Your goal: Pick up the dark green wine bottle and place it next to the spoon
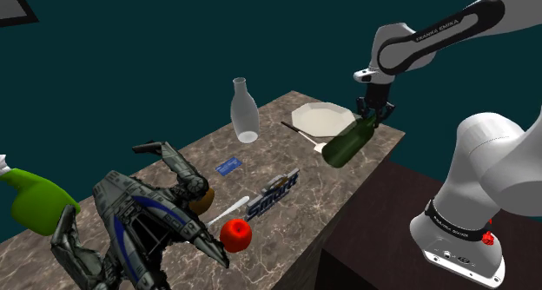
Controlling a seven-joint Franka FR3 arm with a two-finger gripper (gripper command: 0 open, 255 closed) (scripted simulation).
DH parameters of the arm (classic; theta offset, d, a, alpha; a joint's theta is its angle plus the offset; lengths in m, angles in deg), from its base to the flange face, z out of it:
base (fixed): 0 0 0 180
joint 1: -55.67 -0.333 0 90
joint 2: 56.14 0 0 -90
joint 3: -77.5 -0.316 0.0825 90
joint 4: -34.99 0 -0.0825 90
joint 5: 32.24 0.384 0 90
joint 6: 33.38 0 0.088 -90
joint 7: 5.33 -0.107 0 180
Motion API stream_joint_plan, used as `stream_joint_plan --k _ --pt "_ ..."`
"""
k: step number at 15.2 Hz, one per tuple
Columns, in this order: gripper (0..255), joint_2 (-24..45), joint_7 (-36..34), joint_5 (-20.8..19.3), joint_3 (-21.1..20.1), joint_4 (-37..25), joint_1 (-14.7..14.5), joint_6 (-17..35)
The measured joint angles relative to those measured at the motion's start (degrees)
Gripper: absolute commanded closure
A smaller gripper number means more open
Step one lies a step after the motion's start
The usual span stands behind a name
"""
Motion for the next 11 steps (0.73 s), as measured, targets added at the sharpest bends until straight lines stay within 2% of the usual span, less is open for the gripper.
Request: stream_joint_plan --k 11 --pt "255 -5.8 -1.8 0.2 -6.3 -4.4 2.9 -10.3"
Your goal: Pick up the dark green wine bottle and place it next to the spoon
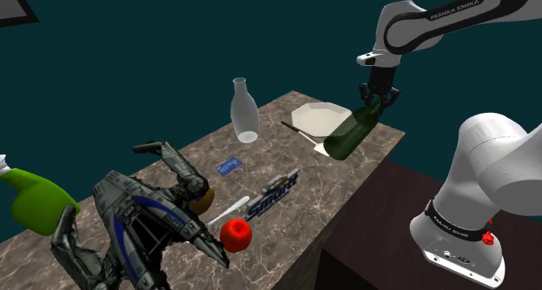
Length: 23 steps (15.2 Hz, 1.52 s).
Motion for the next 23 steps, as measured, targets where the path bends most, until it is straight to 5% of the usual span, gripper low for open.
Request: stream_joint_plan --k 17,23 --pt "255 -3.8 -1.1 2.5 -6.5 -9.5 0.8 -13.6" --pt "255 0.4 -6.0 6.9 -9.4 -10.7 -3.6 -11.4"
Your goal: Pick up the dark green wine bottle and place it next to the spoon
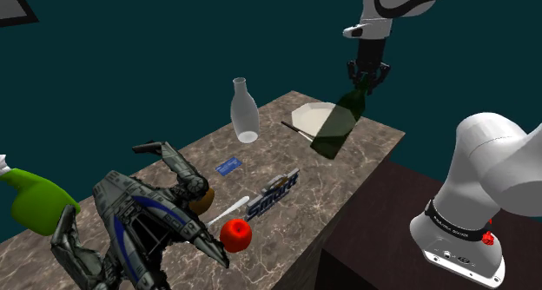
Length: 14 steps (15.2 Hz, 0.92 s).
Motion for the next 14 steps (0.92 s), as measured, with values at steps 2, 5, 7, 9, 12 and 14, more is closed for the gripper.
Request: stream_joint_plan --k 2,5,7,9,12,14 --pt "255 2.2 -1.6 1.8 -0.7 -0.6 -1.9 1.3" --pt "255 6.0 -3.6 4.7 -1.5 -2.7 -4.8 2.7" --pt "255 8.5 -5.2 6.8 -2.4 -4.2 -6.8 3.4" --pt "255 11.4 -6.4 8.8 -2.9 -5.8 -8.7 4.3" --pt "255 14.8 -8.1 11.5 -3.9 -8.6 -10.9 4.6" --pt "255 18.4 -9.1 14.0 -4.4 -10.8 -12.8 5.5"
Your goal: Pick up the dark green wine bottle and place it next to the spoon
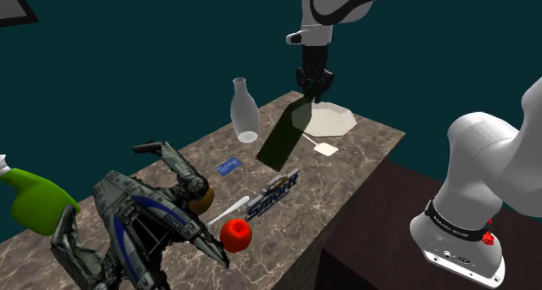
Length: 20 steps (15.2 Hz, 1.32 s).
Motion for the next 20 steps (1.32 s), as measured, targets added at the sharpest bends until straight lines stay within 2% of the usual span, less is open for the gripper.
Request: stream_joint_plan --k 6,9,12,17,20 --pt "255 10.4 -1.7 6.9 -1.1 -8.6 -3.8 0.2" --pt "255 16.4 -2.0 10.7 -1.7 -14.1 -4.7 -0.5" --pt "255 22.1 -2.6 14.1 -2.5 -20.3 -5.0 -2.0" --pt "255 32.9 -3.7 19.8 -4.2 -33.3 -3.8 -5.8" --pt "255 34.8 -3.9 20.7 -4.6 -34.3 -3.5 -5.0"
